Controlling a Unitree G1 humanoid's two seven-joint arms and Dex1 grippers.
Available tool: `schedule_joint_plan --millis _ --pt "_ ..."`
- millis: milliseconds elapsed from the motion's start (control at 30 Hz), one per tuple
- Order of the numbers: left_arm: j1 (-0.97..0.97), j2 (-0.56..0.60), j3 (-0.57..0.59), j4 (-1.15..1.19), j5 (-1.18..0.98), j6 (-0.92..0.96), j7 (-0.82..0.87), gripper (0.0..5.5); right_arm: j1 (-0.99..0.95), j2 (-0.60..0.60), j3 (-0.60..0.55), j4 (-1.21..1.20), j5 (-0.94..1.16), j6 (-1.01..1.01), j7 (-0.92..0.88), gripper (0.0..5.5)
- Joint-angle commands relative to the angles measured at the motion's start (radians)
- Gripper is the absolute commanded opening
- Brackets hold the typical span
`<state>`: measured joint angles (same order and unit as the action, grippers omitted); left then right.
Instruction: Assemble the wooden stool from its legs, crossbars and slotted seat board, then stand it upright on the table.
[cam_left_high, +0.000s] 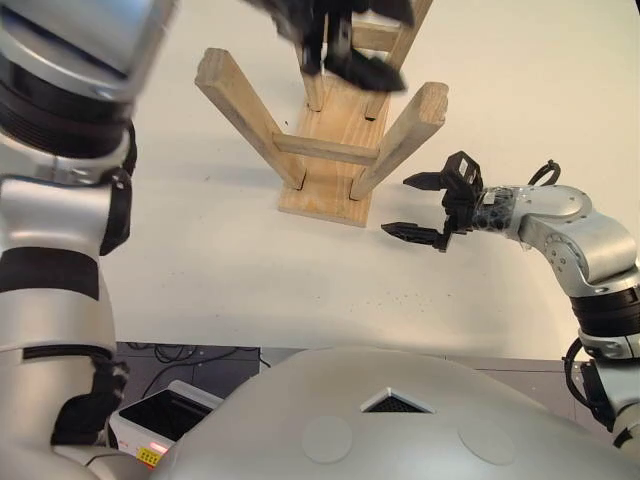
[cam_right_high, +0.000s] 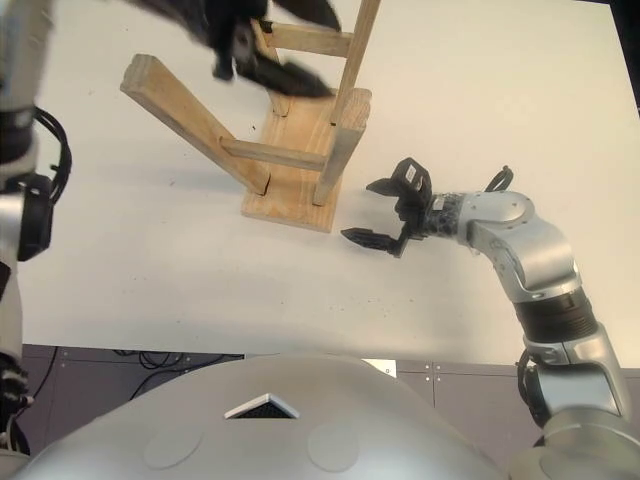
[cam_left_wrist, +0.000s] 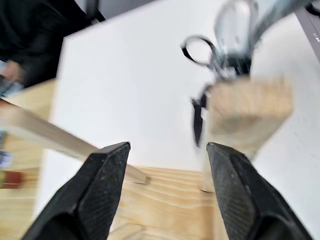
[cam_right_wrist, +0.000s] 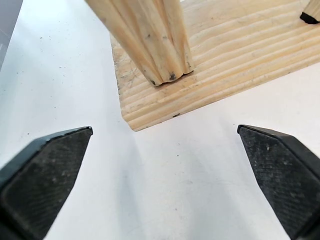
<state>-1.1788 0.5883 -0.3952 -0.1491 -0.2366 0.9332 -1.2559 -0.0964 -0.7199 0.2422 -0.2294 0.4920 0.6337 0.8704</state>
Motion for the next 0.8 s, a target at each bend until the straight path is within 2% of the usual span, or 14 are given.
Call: schedule_joint_plan --millis 33,167,267,333,400,500,633,800 --pt "-0.061 0.053 0.258 0.118 -0.077 0.101 0.085 2.8 0.059 -0.013 -0.057 -0.087 0.026 -0.024 0.027 5.35" --pt "0.049 0.064 0.587 0.291 -0.179 0.187 0.226 2.8 0.13 0.011 -0.151 -0.184 0.175 0.02 0.069 5.35" --pt "0.303 0.042 0.683 0.406 -0.165 0.108 0.332 2.8 0.14 0.02 -0.188 -0.256 0.334 0.114 0.081 5.35" --pt "0.454 -0.042 0.678 0.414 -0.155 0.034 0.401 2.8 0.134 0.013 -0.166 -0.281 0.359 0.149 0.078 5.35" --pt "0.604 -0.145 0.629 0.321 -0.18 0.006 0.443 2.8 0.113 0.025 -0.113 -0.268 0.295 0.131 0.054 5.35" --pt "0.718 -0.252 0.607 0.24 -0.227 -0.027 0.475 2.8 0.08 0.062 -0.062 -0.228 0.212 0.079 0.02 5.35" --pt "0.82 -0.227 0.566 0.047 -0.378 0.102 0.387 2.8 -0.016 0.124 -0.105 -0.075 0.104 -0.018 -0.056 5.35" --pt "0.92 -0.23 0.489 -0.171 -0.515 0.209 0.397 2.8 -0.137 0.162 -0.12 0.176 -0.108 -0.183 -0.18 5.35"
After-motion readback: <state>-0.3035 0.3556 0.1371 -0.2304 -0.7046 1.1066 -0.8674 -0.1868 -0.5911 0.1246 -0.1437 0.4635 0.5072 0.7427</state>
